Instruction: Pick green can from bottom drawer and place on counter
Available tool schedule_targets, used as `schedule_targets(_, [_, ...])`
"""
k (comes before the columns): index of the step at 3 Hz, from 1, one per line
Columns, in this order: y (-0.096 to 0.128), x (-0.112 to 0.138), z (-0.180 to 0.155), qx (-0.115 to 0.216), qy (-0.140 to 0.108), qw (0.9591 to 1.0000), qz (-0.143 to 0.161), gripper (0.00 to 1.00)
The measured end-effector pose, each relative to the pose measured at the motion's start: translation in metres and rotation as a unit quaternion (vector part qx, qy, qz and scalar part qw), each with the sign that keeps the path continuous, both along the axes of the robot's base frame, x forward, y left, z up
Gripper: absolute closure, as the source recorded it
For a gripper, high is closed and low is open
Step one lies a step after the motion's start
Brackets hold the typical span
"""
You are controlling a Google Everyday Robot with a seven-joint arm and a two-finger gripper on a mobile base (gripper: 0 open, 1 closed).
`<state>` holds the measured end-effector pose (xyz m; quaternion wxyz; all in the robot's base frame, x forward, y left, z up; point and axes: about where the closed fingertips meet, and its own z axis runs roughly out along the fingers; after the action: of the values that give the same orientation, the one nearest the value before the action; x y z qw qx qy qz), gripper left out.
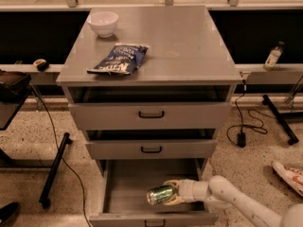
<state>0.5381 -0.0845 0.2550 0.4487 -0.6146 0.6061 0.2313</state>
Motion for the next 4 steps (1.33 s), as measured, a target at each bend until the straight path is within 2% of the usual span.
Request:
schedule_targets(1, [-0.035,-0.011,0.046,-0.023,0.006,0.9992,-0.033,1.00])
schedule_targets(2, [-0.075,-0.006,0.119,-0.041,0.007,0.9973,-0.061,1.00])
schedule_targets(3, [-0.120,-0.010,0.208,-0.043,0.020,0.9964,-0.071,1.00])
schedule_targets(4, [-0.148,-0.022,0.264,-0.108,0.043,0.9899,-0.081,1.00])
